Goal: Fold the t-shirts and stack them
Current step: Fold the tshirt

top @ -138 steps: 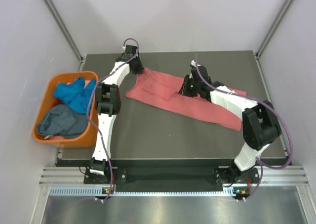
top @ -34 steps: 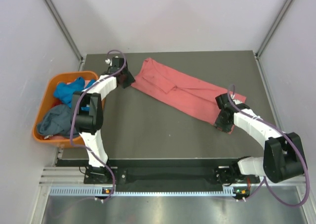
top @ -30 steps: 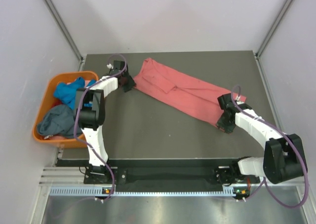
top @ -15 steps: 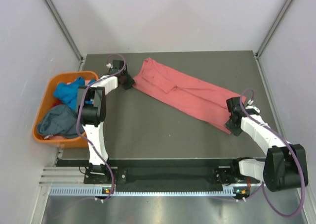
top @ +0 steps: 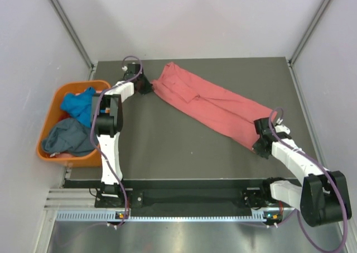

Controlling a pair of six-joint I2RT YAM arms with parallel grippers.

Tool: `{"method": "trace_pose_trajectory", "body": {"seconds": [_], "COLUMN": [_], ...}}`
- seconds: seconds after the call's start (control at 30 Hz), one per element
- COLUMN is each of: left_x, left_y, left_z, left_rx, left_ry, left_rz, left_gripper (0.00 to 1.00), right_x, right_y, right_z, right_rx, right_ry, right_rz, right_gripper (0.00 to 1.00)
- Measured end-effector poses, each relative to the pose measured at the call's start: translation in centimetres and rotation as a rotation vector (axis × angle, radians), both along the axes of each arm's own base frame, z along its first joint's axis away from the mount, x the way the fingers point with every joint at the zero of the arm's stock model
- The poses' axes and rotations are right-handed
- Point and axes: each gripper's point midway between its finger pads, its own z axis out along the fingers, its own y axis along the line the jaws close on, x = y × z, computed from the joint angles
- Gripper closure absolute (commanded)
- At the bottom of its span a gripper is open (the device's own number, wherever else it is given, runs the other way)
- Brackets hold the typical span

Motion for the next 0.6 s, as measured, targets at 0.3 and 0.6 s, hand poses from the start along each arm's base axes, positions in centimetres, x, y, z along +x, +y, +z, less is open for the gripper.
{"method": "trace_pose_trajectory", "body": {"seconds": [0.3, 0.6], "left_x": [3.4, 4.0], "left_y": [1.0, 1.7], "left_z": [0.2, 0.5], "left_rx": [-0.020, -0.012], "left_ry": [-0.059, -0.075], "left_rz": [-0.011, -0.057], "left_gripper": [1.00, 0.68], "right_x": [-1.7, -4.7], "right_y": [4.4, 10.8], "right_z": [0.2, -0.4], "right_rx": [0.072, 0.133], "right_ry": [-0.040, -0.035], "right_rz": [0.131, 0.317], "right_gripper": [1.00, 1.00]}}
